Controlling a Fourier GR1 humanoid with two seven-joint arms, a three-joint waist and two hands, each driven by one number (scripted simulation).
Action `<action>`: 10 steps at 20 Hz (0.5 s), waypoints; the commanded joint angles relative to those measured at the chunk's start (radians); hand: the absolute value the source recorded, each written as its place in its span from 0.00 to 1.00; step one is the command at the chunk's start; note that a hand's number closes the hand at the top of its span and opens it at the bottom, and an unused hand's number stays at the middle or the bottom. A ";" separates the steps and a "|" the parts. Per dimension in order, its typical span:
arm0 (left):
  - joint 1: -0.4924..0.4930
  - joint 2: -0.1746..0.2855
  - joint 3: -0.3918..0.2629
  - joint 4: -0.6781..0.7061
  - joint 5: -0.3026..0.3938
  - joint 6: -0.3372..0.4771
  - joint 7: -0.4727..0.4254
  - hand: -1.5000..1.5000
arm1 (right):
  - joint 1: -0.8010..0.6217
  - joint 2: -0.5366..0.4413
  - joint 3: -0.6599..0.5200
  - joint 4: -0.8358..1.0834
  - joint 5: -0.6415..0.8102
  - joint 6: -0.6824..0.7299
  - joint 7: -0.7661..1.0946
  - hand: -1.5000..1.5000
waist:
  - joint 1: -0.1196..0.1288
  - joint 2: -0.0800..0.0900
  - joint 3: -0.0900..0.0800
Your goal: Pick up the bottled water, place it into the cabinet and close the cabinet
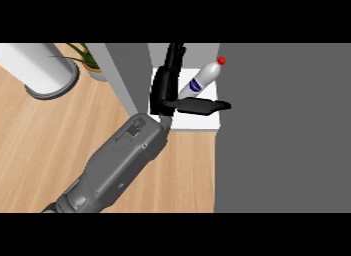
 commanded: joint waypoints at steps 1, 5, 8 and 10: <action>0.122 0.008 -0.043 -0.166 -0.016 0.012 0.042 0.00 | 0.035 0.014 0.002 -0.155 -0.026 -0.021 0.061 0.00 | 0.001 0.000 0.000; 0.318 0.015 -0.136 -0.339 -0.053 0.028 -0.001 0.00 | 0.011 0.018 0.030 -0.163 0.004 -0.050 0.075 0.00 | 0.012 -0.001 -0.001; 0.362 0.078 -0.159 -0.484 -0.060 0.051 0.097 0.00 | 0.024 0.034 0.057 -0.197 0.013 -0.072 0.102 0.00 | 0.005 0.000 0.000; 0.405 0.090 -0.164 -0.554 -0.052 0.048 0.109 0.00 | -0.010 0.024 0.083 -0.195 0.054 -0.077 0.114 0.00 | 0.005 0.001 0.000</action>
